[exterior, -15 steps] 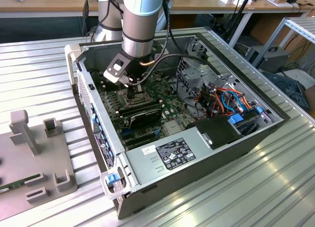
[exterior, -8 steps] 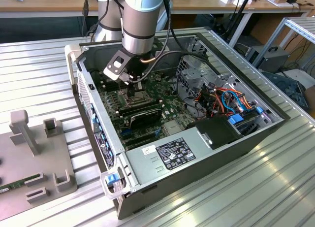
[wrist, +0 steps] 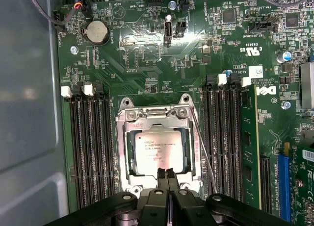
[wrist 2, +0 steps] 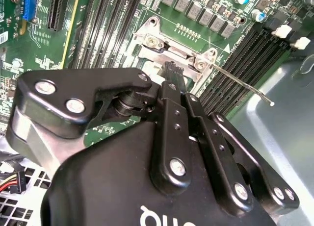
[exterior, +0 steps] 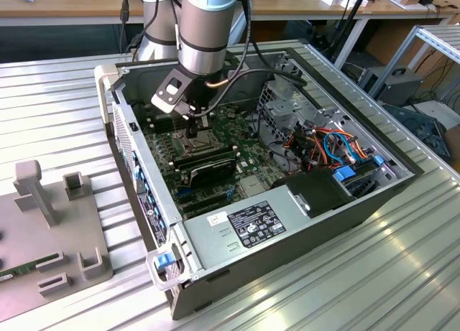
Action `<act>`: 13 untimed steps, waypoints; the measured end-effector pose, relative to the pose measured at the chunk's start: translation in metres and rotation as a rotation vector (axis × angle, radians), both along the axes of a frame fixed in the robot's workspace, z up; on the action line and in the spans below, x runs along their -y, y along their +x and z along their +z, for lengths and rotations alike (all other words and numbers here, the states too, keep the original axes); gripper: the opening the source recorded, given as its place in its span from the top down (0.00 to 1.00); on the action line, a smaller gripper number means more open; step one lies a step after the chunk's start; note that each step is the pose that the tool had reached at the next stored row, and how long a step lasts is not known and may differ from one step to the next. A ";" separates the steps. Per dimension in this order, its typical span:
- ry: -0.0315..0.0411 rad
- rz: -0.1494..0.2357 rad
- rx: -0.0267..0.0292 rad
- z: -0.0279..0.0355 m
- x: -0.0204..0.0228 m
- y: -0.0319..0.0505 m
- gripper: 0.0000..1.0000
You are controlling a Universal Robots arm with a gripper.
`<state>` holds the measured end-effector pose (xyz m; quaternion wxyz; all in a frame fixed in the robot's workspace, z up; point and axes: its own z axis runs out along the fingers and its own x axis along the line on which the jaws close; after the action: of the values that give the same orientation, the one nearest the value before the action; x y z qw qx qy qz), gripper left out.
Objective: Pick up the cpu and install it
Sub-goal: 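Close the cpu cover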
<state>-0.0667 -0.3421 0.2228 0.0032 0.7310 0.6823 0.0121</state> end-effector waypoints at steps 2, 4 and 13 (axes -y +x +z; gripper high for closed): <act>0.0001 0.000 0.0000 0.0000 0.0000 0.0072 0.89; 0.0001 0.000 0.0001 0.0000 0.0000 0.0118 0.89; 0.0001 0.000 0.0000 0.0000 0.0000 0.0245 0.89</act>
<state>-0.0422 -0.3421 0.2228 0.0032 0.7310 0.6822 0.0121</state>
